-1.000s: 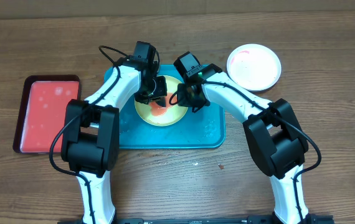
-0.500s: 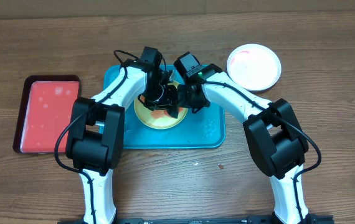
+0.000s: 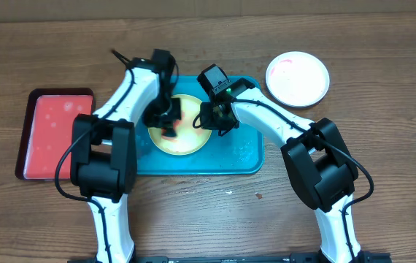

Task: Clean dirty plates on tray and stack at the side
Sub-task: 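Scrub the yellow plate with the left-held sponge while right gripper holds it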

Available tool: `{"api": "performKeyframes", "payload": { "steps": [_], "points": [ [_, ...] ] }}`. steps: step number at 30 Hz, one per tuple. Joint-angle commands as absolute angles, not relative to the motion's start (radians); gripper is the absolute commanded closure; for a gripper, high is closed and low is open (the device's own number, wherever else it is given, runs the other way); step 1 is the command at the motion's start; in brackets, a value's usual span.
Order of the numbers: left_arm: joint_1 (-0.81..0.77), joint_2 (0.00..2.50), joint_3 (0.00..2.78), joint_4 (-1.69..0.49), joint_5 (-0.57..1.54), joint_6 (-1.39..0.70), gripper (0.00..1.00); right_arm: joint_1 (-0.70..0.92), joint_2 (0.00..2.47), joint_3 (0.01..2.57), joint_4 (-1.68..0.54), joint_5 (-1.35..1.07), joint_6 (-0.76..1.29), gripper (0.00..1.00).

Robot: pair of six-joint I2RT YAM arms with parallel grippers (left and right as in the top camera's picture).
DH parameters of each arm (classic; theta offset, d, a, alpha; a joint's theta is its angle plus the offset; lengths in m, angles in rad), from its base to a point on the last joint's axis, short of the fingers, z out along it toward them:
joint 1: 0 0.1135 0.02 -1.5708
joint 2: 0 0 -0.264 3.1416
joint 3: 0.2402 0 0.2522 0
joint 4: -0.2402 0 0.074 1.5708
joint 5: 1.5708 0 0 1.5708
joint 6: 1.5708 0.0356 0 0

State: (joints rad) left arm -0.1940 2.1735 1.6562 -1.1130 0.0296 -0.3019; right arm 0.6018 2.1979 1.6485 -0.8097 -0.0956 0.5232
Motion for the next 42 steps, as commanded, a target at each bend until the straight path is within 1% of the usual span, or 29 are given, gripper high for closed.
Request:
{"api": "performKeyframes", "payload": {
  "steps": [1,5,11,13,15,17,25,28,33,38,42],
  "points": [
    [-0.177,2.207,1.709,-1.105,-0.141,-0.345,0.96,0.580,2.168,1.660,-0.809,-0.046,0.524,0.96],
    [-0.178,2.208,1.713,-1.052,-0.122,-0.382,0.96,0.580,2.168,1.660,-0.806,-0.046,0.524,0.96],
    [-0.185,2.210,1.690,-0.962,0.162,-0.379,0.96,0.580,2.168,1.660,-0.806,-0.047,0.524,0.96],
    [-0.195,2.210,1.681,-0.938,0.258,-0.348,0.96,0.580,2.168,1.660,-0.806,-0.047,0.524,0.96],
    [-0.207,2.210,1.677,-0.933,0.312,-0.332,0.96,0.580,2.168,1.660,-0.807,-0.047,0.524,0.96],
    [-0.221,2.210,1.677,-0.937,0.321,-0.328,0.96,0.580,2.168,1.660,-0.806,-0.047,0.524,0.96],
    [-0.231,2.210,1.678,-0.970,0.319,-0.280,0.96,0.580,2.168,1.660,-0.810,-0.047,0.524,0.97],
    [-0.221,2.210,1.692,-1.041,0.301,-0.197,0.96,0.580,2.167,1.661,-0.809,-0.046,0.524,0.96],
    [-0.187,2.189,1.735,-1.122,0.149,-0.229,0.96,0.571,2.167,1.668,-0.804,-0.046,0.523,0.96],
    [-0.144,2.109,1.740,-1.120,0.012,-0.284,0.96,0.565,2.167,1.671,-0.795,-0.034,0.490,0.96],
    [-0.098,2.031,1.740,-1.114,-0.094,-0.373,0.96,0.566,2.167,1.680,-0.804,0.010,0.482,0.96]
  ]
}}
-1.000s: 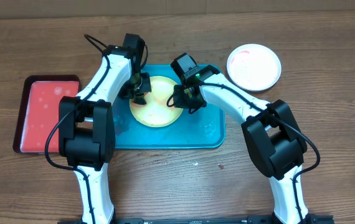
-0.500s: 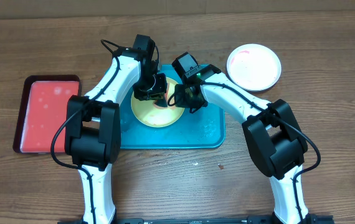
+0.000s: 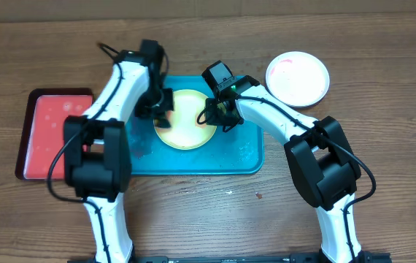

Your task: Clean dirty plates on tray and stack at the side

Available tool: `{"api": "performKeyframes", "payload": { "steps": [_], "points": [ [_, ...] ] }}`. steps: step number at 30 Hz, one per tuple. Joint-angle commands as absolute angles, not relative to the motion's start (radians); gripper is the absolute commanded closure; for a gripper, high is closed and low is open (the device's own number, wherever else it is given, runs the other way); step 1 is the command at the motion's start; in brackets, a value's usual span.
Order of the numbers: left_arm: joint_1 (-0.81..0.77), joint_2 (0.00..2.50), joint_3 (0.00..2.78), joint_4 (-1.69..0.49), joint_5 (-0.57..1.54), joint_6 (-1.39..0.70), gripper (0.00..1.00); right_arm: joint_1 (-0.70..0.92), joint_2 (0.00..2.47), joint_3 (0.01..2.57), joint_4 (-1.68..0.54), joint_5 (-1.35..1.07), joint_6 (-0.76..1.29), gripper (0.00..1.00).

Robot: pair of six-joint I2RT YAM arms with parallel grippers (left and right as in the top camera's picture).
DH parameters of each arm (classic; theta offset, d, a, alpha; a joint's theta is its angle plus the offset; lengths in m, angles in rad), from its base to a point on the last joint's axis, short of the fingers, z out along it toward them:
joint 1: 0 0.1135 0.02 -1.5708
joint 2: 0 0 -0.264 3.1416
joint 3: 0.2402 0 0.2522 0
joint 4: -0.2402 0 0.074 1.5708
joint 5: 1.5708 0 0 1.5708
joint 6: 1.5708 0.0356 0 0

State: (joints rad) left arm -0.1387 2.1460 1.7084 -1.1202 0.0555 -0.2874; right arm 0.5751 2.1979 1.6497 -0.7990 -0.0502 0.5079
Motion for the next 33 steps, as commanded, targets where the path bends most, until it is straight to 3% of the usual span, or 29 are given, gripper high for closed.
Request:
{"api": "performKeyframes", "payload": {
  "steps": [1,12,16,27,33],
  "points": [
    [-0.082,2.013,1.740,-1.111,-0.098,-0.384,0.96,0.566,2.167,1.684,-0.804,0.010,0.472,0.96],
    [0.109,1.968,1.740,-1.107,0.038,-0.404,0.96,0.574,2.166,1.779,-0.841,0.064,0.405,0.96],
    [0.150,1.969,1.740,-1.106,0.138,-0.373,0.96,0.617,2.162,1.853,-0.918,0.304,0.382,0.96],
    [0.207,1.968,1.740,-1.107,0.131,-0.373,0.96,0.840,2.158,2.032,-1.031,0.963,0.260,0.96],
    [0.295,1.969,1.740,-1.133,0.160,-0.370,0.96,0.944,2.158,2.045,-0.896,1.155,-0.049,0.96]
  ]
}}
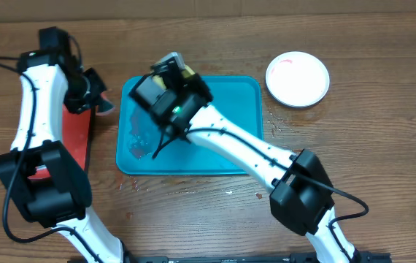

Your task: Clean dirty plates on tray and stack at the side

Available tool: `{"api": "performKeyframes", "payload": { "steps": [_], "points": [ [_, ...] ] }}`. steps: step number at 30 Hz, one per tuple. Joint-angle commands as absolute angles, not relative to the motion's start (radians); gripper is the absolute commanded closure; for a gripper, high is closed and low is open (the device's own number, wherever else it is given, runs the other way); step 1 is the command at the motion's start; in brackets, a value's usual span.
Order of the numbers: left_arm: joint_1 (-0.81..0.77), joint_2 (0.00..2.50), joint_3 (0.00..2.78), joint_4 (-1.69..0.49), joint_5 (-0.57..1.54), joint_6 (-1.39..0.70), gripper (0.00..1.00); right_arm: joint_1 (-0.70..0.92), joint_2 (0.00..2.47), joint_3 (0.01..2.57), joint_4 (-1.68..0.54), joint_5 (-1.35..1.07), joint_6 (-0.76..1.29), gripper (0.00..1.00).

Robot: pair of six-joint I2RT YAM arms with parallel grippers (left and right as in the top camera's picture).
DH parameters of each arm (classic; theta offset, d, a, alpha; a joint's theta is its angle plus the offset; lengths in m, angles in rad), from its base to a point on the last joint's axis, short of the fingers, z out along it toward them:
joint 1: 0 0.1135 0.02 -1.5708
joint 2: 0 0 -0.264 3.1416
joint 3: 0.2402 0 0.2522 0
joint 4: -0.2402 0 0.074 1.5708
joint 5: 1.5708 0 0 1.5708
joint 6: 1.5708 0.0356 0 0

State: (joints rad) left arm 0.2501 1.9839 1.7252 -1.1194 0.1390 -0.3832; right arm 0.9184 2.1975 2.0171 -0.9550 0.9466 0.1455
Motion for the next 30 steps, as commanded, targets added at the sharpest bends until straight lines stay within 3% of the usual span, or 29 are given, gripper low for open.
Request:
{"api": "performKeyframes", "payload": {
  "steps": [1,10,18,30],
  "points": [
    [0.307,1.969,1.740,-1.135,0.156,-0.370,0.96,0.951,2.158,2.045,-0.878,1.174,-0.076,0.96],
    [0.432,1.971,1.736,-1.107,0.040,-0.401,0.96,0.987,2.158,2.045,-0.702,1.279,-0.395,0.96],
    [0.531,1.988,1.715,-1.088,0.053,-0.417,0.96,0.986,2.158,2.045,-0.677,1.279,-0.398,0.96],
    [0.537,2.072,1.658,-1.043,0.087,-0.416,0.96,0.986,2.158,2.045,-0.629,1.278,-0.398,0.96]
  ]
}}
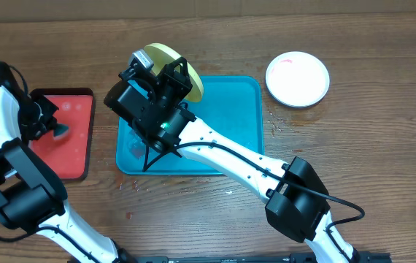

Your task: Clean dirty plates on tray and stack at the side

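My right gripper (181, 75) is raised high toward the overhead camera above the back left of the blue tray (230, 109). It is shut on the yellow plate (159, 53), which is tilted and partly hidden behind the wrist. A white plate (298, 78) with a faint pink smear lies on the table right of the tray. At the far left, my left gripper (53, 126) hangs over the red tray (76, 150), shut on a small greyish sponge (62, 131).
Wet spots mark the wooden table (354, 146) near the blue tray's right and front edges. The raised right arm hides much of the blue tray's left half.
The left gripper has moved from the red tray's right edge to over its middle. The right arm still holds the plate aloft, with more of the yellow plate now showing.
The yellow plate lay on the blue tray, with the left gripper's sponge on it and the right gripper at its right rim. Then the left gripper was at the plate's left edge. Later the right gripper held the plate aloft while the left was at the red tray.
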Available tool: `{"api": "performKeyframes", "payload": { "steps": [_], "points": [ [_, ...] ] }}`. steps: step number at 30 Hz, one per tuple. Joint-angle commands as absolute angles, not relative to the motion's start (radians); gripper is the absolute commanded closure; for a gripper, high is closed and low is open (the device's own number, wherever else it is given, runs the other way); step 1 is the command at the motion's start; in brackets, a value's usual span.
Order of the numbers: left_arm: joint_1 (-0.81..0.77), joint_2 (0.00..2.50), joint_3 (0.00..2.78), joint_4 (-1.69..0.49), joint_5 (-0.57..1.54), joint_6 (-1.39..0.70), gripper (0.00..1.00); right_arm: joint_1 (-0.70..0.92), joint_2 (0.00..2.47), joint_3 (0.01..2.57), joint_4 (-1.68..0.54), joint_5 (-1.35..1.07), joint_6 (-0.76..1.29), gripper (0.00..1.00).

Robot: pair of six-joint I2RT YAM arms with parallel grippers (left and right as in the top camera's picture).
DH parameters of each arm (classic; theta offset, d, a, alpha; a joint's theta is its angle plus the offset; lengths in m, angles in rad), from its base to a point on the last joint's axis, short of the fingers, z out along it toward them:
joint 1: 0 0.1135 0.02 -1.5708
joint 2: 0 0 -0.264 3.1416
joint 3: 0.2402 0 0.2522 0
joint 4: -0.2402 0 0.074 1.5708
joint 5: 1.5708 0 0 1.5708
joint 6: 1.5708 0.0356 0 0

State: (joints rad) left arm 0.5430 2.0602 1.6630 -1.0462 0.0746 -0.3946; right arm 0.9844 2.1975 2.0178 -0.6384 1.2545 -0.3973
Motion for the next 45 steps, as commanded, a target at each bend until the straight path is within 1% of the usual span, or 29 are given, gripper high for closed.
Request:
{"api": "performKeyframes", "payload": {
  "steps": [1,2,4,6,10,17,22,25,26,27,28,29,30,31,33,34,35,36,38,41,43,45],
  "points": [
    [0.537,2.072,1.658,-1.043,0.087,-0.415,0.96,0.986,2.158,2.045,-0.629,1.278,-0.397,0.96],
    [0.537,2.072,1.658,-1.043,0.087,-0.416,0.95,0.986,2.158,2.045,-0.629,1.278,-0.397,0.96],
    [0.537,2.072,1.658,-1.044,0.087,-0.416,0.88,0.986,2.158,2.045,-0.629,1.278,-0.397,0.96],
    [0.537,2.072,1.658,-1.044,0.087,-0.415,0.84,0.986,2.158,2.045,-0.629,1.277,-0.397,0.96],
    [0.537,2.072,1.658,-1.043,0.088,-0.406,0.67,0.986,2.158,2.045,-0.629,1.251,-0.397,0.96],
    [0.539,2.070,1.746,-1.126,0.099,-0.398,0.69,0.986,2.158,2.045,-0.627,1.244,-0.410,0.96],
    [0.539,2.066,1.868,-1.211,0.105,-0.396,0.67,0.986,2.158,2.045,-0.519,1.274,-0.581,0.97],
    [0.538,2.066,1.899,-1.230,0.105,-0.397,0.64,0.986,2.158,2.045,-0.451,1.280,-0.599,0.96],
    [0.537,2.066,1.899,-1.230,0.105,-0.397,0.57,0.986,2.158,2.044,-0.472,1.240,-0.567,0.96],
    [0.537,2.066,1.898,-1.230,0.105,-0.397,0.46,0.986,2.158,2.041,-0.540,1.153,-0.531,0.96],
    [0.536,2.066,1.894,-1.229,0.104,-0.397,0.30,0.986,2.158,2.036,-0.667,0.957,-0.517,0.96],
    [0.536,2.066,1.893,-1.230,0.104,-0.397,0.26,0.983,2.158,2.031,-0.720,0.855,-0.523,0.96],
    [0.536,2.066,1.893,-1.230,0.105,-0.397,0.22,0.981,2.158,2.027,-0.746,0.809,-0.523,0.96],
    [0.536,2.066,1.893,-1.230,0.105,-0.397,0.17,0.978,2.158,2.026,-0.750,0.819,-0.514,0.96],
    [0.536,2.066,1.893,-1.230,0.105,-0.397,0.10,0.975,2.157,2.028,-0.688,0.968,-0.468,0.96],
    [0.536,2.066,1.893,-1.230,0.105,-0.397,0.06,0.971,2.153,2.033,-0.604,1.098,-0.435,0.96],
    [0.536,2.066,1.893,-1.230,0.105,-0.397,0.02,0.963,2.148,2.038,-0.537,1.165,-0.422,0.96],
    [0.536,2.066,1.893,-1.230,0.105,-0.397,0.00,0.954,2.143,2.042,-0.500,1.177,-0.413,0.96],
    [0.536,2.066,1.893,-1.230,0.105,-0.397,0.00,0.934,2.131,2.044,-0.492,1.097,-0.392,0.96],
    [0.536,2.066,1.893,-1.231,0.105,-0.397,0.00,0.889,2.126,2.044,-0.659,0.802,-0.359,0.96],
    [0.536,2.066,1.893,-1.232,0.105,-0.397,0.00,0.840,2.128,2.043,-0.777,0.550,-0.263,0.96],
    [0.536,2.066,1.893,-1.231,0.105,-0.397,0.00,0.779,2.128,2.043,-0.830,0.378,-0.119,0.96]
  ]
}}
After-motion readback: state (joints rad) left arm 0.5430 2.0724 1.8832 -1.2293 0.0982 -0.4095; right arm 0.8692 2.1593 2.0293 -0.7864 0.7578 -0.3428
